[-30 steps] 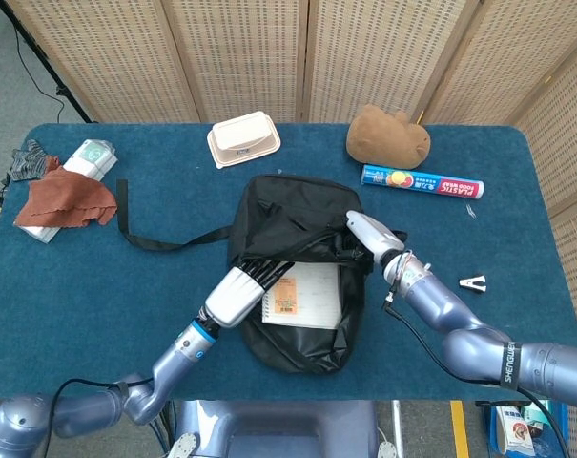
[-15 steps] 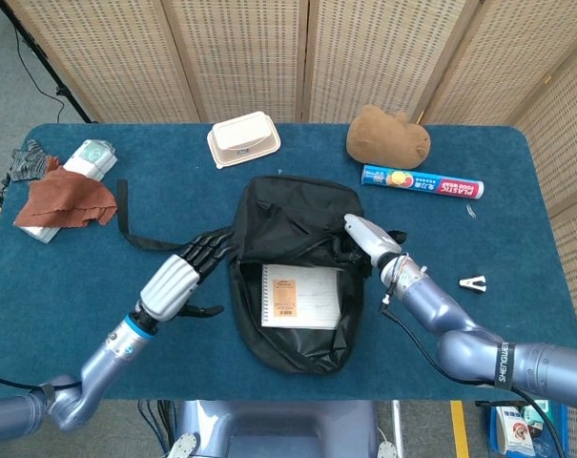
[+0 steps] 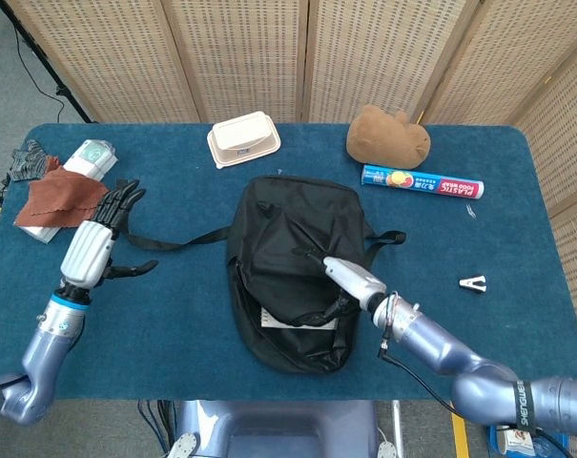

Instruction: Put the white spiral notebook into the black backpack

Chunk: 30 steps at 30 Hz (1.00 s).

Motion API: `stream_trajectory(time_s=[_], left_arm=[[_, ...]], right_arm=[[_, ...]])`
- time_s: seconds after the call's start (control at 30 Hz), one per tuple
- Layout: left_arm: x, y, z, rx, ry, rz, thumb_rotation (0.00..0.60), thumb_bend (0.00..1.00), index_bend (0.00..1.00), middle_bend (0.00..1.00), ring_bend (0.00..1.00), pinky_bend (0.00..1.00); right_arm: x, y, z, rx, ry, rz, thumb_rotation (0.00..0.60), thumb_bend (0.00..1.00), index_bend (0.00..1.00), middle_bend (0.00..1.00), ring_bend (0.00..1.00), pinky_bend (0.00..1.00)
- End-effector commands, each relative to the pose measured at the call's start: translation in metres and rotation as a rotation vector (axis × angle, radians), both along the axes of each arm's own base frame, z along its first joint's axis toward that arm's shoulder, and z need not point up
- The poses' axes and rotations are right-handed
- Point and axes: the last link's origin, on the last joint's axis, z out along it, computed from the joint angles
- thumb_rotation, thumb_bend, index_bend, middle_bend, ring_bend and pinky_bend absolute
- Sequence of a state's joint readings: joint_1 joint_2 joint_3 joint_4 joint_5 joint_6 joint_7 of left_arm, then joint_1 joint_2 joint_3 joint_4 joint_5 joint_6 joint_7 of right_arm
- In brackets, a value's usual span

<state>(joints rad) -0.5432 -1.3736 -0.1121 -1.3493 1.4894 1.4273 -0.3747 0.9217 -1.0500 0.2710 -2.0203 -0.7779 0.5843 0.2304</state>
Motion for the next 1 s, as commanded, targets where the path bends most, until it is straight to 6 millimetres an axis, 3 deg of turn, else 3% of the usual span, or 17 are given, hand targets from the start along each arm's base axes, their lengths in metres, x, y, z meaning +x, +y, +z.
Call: stream_trajectory(time_s=[0.03,0.23,0.37,0.5,0.7,1.0], left_arm=[[-0.015,0.000,0.010,0.024,-0.023,0.048,0.600,0.00,0.00,0.00,0.00,0.05],[-0.027,-0.002,0.016,0.045,-0.041,0.082,0.600,0.00,0.00,0.00,0.00,0.05],[-0.030,-0.005,0.015,0.046,-0.051,0.088,0.600,0.00,0.00,0.00,0.00,0.05],[-0.034,-0.009,0.016,0.050,-0.061,0.095,0.600,0.00,0.00,0.00,0.00,0.05],[-0.048,-0.023,0.020,0.104,-0.051,0.139,0.600,0.00,0.00,0.00,0.00,0.05],[-0.068,-0.058,0.028,0.174,0.017,0.265,0.600,0.00,0.00,0.00,0.00,0.01]], right_arm=[[-0.013,0.027,-0.005,0.083,-0.008,-0.019,0.600,0.00,0.00,0.00,0.00,0.00],[-0.033,0.060,-0.029,0.172,-0.015,-0.006,0.600,0.00,0.00,0.00,0.00,0.00],[-0.041,0.064,-0.044,0.173,-0.020,0.028,0.600,0.00,0.00,0.00,0.00,0.00],[-0.044,0.060,-0.045,0.134,-0.019,0.070,0.600,0.00,0.00,0.00,0.00,0.00],[-0.070,0.052,-0.018,-0.030,0.040,0.141,0.600,0.00,0.00,0.00,0.00,0.00],[-0.165,0.054,0.034,-0.489,0.373,0.367,0.600,0.00,0.00,0.00,0.00,0.00]])
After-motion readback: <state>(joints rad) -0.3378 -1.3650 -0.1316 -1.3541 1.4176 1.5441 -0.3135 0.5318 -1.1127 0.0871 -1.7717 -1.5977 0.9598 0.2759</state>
